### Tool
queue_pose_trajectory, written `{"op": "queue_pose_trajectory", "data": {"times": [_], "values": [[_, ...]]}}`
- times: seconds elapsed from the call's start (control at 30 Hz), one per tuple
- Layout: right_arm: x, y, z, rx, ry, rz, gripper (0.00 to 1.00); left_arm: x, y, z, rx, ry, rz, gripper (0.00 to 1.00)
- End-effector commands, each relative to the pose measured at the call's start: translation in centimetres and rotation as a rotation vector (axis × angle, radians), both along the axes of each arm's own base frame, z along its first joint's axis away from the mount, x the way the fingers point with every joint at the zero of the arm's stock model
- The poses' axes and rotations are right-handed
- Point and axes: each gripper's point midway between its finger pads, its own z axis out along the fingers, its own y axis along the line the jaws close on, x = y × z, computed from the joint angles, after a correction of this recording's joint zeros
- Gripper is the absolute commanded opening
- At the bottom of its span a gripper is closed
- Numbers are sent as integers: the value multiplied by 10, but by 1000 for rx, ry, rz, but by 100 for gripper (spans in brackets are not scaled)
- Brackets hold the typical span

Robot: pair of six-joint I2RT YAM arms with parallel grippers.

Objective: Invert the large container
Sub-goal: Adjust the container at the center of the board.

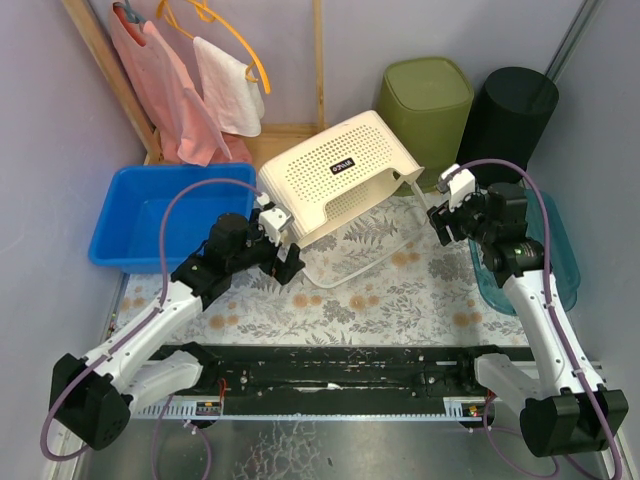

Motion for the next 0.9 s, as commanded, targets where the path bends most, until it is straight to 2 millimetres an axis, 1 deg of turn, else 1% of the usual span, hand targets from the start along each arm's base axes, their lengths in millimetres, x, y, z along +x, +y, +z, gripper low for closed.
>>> {"op": "queue_pose_trajectory", "data": {"times": [0.0,0.3,0.43,0.47,0.5,0.53,0.57,0.6,0.63,0.7,0.77,0.83,0.87], "values": [[1,2,21,29,-65,8,74,20,-1,4,-7,-92,27,100],[0,0,19,21,-63,5,74,35,-8,-7,-31,-113,45,100],[1,-1,20,17,-65,1,74,42,-15,-11,-74,-132,44,99],[1,-1,19,16,-64,-2,74,43,-18,-11,-88,-136,40,93],[2,-2,19,13,-64,-3,74,45,-22,-9,-102,-139,31,81],[2,-2,19,10,-62,-4,74,46,-25,-7,-118,-141,22,64],[2,-3,19,8,-64,-5,74,49,-28,-3,-130,-149,23,39],[2,-3,19,7,-63,-6,74,54,-28,1,-140,-153,39,6],[3,-3,19,7,-64,-7,74,56,-30,5,-147,-149,44,0],[3,-3,19,6,-65,-9,74,57,-31,18,-166,-129,36,0],[2,-4,19,3,-69,-10,73,55,-35,39,-208,-77,6,0],[1,-4,21,-6,-68,-7,74,47,-40,63,-281,3,-42,0],[0,-5,24,-15,-71,0,73,42,-42,75,-321,48,-65,0]]}}
